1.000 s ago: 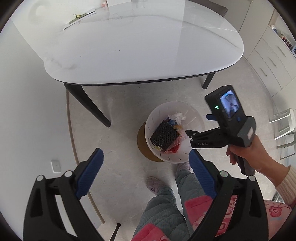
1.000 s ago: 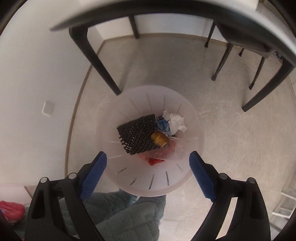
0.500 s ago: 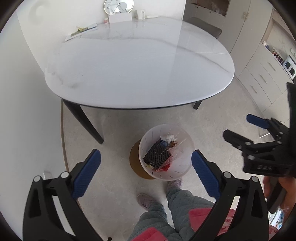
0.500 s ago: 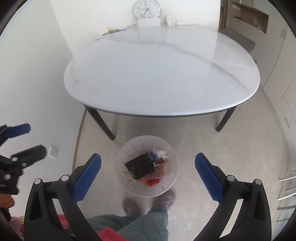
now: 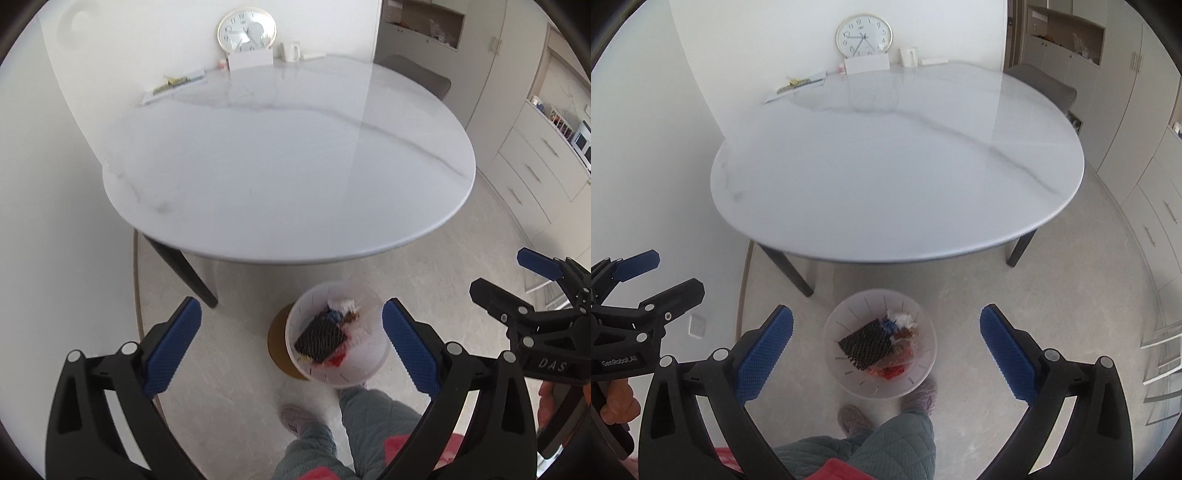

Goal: Collect trash

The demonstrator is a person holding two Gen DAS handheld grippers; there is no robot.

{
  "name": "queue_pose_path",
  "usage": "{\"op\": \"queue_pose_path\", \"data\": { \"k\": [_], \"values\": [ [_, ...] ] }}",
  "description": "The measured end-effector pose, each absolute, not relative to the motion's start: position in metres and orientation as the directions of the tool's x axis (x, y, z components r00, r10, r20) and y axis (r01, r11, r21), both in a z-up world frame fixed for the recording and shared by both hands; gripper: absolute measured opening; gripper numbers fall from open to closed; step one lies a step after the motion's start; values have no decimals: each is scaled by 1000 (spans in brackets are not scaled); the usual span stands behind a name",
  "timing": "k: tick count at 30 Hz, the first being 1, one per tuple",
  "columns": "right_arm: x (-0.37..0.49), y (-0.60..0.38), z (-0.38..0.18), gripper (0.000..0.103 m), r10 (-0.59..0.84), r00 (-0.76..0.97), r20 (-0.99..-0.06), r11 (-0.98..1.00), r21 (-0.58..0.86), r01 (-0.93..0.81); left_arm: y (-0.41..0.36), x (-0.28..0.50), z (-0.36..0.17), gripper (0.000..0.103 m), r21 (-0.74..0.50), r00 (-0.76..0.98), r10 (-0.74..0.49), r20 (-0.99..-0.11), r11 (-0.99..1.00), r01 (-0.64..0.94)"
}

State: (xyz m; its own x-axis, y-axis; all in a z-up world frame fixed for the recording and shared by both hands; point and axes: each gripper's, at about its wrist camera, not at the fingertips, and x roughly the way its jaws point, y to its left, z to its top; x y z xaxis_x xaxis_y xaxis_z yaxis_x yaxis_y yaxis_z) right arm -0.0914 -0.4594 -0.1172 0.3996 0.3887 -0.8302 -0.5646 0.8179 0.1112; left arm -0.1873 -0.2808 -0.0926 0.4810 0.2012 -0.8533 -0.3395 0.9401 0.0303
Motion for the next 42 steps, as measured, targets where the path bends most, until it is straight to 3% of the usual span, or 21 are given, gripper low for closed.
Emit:
{"op": "queue_pose_path", "data": {
  "k": [6,14,24,34,42],
  "values": [
    [-52,-448,-66,101,430,464,-774,800,89,-594,-286,-135,-42,95,103,542,302,-784,925,-365],
    [28,-451,1,101,513,522,-681,767,90,-636,-289,-66,15,95,101,596,395,-699,880,-465],
    [98,-476,40,101,558,564,-609,741,60,-668,-287,-34,41,95,88,568,491,-661,802,-590],
    [114,-474,15,101,529,536,-658,757,80,-649,-276,-25,26,95,55,556,440,-706,816,-575],
    [105,-492,3,101,417,592,-689,852,70,-519,-272,-3,19,95,31,617,327,-715,897,-440]
  ]
}}
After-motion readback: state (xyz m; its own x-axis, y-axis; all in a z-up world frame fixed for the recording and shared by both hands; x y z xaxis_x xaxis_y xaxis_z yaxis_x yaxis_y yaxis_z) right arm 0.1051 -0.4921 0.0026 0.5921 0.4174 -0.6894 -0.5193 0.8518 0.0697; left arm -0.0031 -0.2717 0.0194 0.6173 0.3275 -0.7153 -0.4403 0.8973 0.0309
